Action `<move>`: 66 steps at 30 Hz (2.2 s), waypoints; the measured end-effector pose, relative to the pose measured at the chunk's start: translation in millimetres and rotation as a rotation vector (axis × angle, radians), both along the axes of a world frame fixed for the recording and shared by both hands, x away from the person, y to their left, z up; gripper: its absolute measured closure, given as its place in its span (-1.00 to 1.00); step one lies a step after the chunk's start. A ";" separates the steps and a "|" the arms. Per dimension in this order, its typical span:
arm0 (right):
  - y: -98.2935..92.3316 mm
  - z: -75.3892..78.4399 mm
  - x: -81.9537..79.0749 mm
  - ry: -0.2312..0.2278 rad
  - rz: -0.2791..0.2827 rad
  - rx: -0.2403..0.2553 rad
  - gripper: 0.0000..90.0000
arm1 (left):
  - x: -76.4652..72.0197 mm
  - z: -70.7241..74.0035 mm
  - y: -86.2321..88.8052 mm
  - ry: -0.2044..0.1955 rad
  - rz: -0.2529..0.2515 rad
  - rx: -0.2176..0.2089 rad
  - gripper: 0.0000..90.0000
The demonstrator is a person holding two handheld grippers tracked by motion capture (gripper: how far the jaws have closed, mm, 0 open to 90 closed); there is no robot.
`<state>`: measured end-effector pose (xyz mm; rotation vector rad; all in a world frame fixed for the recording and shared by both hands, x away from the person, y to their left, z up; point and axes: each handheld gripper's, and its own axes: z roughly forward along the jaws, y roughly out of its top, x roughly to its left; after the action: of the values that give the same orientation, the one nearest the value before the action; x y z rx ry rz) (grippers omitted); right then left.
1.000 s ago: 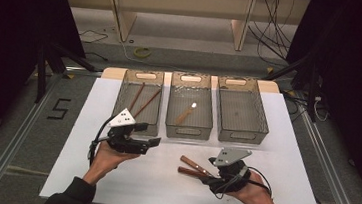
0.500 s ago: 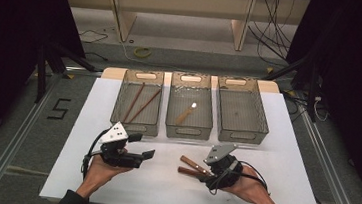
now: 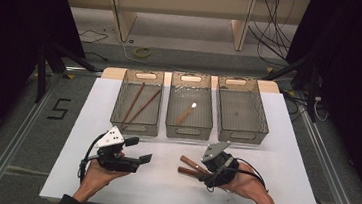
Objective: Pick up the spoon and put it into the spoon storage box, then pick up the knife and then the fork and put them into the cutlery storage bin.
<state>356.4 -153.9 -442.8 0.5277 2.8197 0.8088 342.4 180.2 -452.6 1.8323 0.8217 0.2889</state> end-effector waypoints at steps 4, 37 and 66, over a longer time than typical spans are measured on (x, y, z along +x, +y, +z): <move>1.4 0.3 1.3 0.000 0.007 -0.012 0.06 | -0.4 -3.5 -0.2 -0.003 0.004 0.025 -0.57; 10.3 -12.4 3.7 0.036 0.067 -0.144 0.53 | -5.9 -8.1 -3.0 0.001 -0.012 0.049 -0.57; 23.9 -19.0 0.6 0.008 0.159 -0.246 0.78 | -4.3 -12.1 -5.0 0.018 -0.024 0.053 -0.56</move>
<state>356.9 -130.0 -461.8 0.2735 2.9388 0.4729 338.2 175.2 -464.8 1.8956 0.8106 0.2814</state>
